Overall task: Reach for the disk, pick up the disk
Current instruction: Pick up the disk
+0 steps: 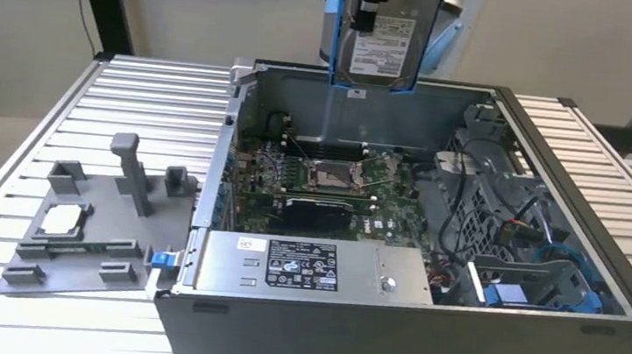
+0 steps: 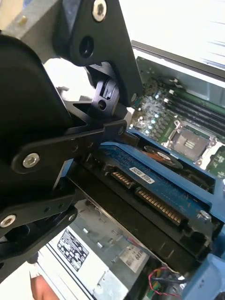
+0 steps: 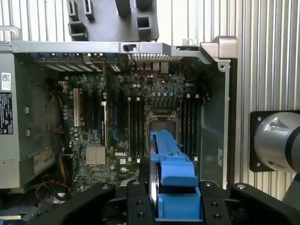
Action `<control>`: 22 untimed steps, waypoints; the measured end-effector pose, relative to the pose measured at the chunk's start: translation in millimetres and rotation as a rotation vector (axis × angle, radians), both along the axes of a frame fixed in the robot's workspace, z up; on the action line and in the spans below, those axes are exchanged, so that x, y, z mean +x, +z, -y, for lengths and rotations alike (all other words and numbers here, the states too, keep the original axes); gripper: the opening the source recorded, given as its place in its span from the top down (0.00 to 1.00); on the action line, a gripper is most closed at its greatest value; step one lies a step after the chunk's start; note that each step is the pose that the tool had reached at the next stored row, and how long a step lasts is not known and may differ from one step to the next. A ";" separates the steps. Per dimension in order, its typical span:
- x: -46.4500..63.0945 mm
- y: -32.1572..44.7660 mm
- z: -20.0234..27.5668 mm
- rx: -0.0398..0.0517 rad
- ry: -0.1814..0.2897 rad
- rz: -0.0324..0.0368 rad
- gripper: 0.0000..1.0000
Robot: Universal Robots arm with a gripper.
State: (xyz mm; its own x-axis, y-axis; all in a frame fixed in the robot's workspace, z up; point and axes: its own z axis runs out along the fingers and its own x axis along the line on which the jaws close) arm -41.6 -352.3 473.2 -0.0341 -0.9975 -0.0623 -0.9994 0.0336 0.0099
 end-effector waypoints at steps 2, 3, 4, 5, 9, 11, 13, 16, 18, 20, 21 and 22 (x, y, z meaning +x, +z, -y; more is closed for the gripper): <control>7.3 0.0 0.0 0.0000 0.000 0.0000 1.00; 11.5 0.0 0.0 0.0001 0.000 0.0001 1.00; 15.2 0.0 0.0 0.0000 0.000 0.0000 1.00; 19.1 0.0 0.0 0.0000 0.000 0.0000 1.00; 35.2 0.0 0.0 0.0001 0.000 -0.0001 1.00; 43.5 -0.1 0.0 0.0001 0.000 -0.0001 1.00; 51.0 -0.1 -0.1 0.0001 0.000 -0.0001 1.00; 62.3 0.0 0.0 0.0001 0.000 -0.0002 1.00; 69.7 0.0 0.0 0.0000 0.000 -0.0002 1.00; 76.1 0.0 0.0 0.0001 0.000 -0.0002 1.00; 79.8 0.0 0.0 0.0001 0.000 -0.0002 1.00; 83.0 0.0 0.0 0.0001 0.000 -0.0002 1.00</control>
State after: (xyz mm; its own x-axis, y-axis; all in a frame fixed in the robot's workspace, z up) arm 41.4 -352.3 473.2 -0.0342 -0.9975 -0.0624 -0.9994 0.0336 0.0101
